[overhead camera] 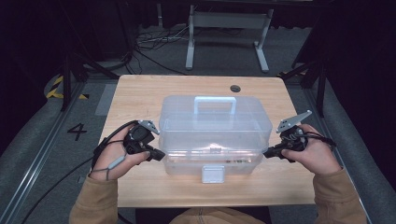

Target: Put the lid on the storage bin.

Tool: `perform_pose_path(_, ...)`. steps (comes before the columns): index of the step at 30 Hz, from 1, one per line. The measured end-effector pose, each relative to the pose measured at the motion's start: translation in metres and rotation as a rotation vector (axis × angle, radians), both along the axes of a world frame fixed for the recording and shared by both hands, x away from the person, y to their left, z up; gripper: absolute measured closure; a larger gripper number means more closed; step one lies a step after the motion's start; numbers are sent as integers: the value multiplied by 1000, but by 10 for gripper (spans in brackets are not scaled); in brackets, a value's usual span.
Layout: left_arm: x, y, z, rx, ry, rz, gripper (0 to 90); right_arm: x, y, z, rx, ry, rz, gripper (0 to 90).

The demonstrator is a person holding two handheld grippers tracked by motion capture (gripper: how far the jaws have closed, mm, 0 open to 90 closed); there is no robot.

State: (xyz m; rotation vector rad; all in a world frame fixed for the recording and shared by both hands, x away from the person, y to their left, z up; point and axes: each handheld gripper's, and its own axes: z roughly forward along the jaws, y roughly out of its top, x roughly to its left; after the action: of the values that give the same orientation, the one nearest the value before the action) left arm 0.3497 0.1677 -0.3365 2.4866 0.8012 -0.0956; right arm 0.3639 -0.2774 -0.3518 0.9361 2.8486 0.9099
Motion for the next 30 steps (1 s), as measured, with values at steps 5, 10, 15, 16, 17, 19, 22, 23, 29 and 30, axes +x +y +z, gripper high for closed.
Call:
perform_pose_path(5,0,-1,-2,11,8,-12,884,0,1,-2,-13,8,12,890)
perform_pose_path(10,1,-2,-4,23,17,-25,884,1,2,-4,-28,20,19,889)
perform_pose_path(15,1,-3,-6,37,24,-39,879,1,4,-6,-41,29,26,889)
perform_pose_path(16,1,-4,-7,41,25,-43,875,1,4,-7,-43,31,27,889)
perform_pose_path(17,1,-4,-7,45,26,-46,875,1,4,-7,-49,35,28,888)
perform_pose_path(19,1,-4,-8,50,27,-50,875,2,5,-9,-52,38,35,888)
perform_pose_path(22,1,-5,-8,56,31,-55,876,2,5,-9,-56,42,36,888)
perform_pose_path(23,2,-5,-9,63,35,-58,875,2,5,-10,-58,45,40,888)
perform_pose_path(29,2,-6,-11,73,39,-66,876,3,6,-12,-68,58,41,888)
perform_pose_path(30,3,-6,-11,76,40,-69,876,3,6,-12,-71,58,45,889)
